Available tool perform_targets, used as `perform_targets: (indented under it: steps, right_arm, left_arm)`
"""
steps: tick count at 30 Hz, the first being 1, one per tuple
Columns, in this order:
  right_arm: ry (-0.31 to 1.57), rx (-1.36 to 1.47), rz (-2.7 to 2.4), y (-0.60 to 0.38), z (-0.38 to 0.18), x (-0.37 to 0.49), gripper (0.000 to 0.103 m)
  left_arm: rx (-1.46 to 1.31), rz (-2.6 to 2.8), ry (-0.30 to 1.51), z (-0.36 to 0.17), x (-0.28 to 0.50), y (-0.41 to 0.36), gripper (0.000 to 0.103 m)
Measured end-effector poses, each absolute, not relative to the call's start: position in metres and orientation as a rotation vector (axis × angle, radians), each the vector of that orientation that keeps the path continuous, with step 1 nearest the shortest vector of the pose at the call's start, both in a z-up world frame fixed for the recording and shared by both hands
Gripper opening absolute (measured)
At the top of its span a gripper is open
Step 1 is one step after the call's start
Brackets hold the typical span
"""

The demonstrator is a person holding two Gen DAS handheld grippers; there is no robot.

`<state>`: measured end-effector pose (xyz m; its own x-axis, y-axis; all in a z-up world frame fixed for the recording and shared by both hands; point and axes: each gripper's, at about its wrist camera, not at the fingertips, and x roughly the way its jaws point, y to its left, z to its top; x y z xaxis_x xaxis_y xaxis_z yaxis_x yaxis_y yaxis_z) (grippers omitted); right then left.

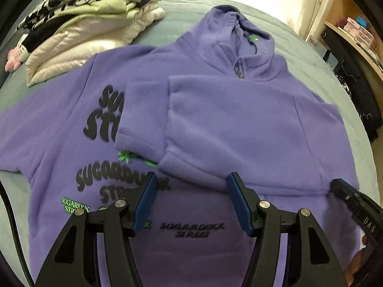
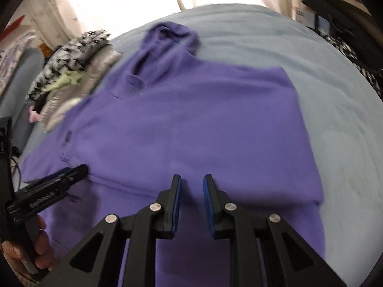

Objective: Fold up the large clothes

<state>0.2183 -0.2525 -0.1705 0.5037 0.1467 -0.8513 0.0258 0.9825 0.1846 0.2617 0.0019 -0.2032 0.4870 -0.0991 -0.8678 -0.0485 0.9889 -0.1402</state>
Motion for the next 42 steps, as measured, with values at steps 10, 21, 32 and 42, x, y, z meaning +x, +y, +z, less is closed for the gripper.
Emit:
perform_targets:
  steps: [10,21,32,42]
  right_arm:
    - [1.016,0.278,-0.082,-0.314,-0.176,0.187,0.018]
    - [1.066,0.312,-0.106,-0.316,-0.182,0.188,0.020]
    - [1.104,0.260,-0.120,-0.283,-0.145,0.139,0.020]
    - [1.084,0.204,-0.016,-0.222,-0.101,0.088,0.020]
  left_arm:
    - [-0.067,0.025,1.071,-0.199,0.251,0.009,0.065]
    - [-0.046,0.015,1.019,-0.168,0.230,0.006,0.065]
    - [-0.038,0.020,0.959,-0.124,0.186,0.020,0.065]
    - [-0.072,0.043,0.904,-0.086,0.125,0.081,0.071]
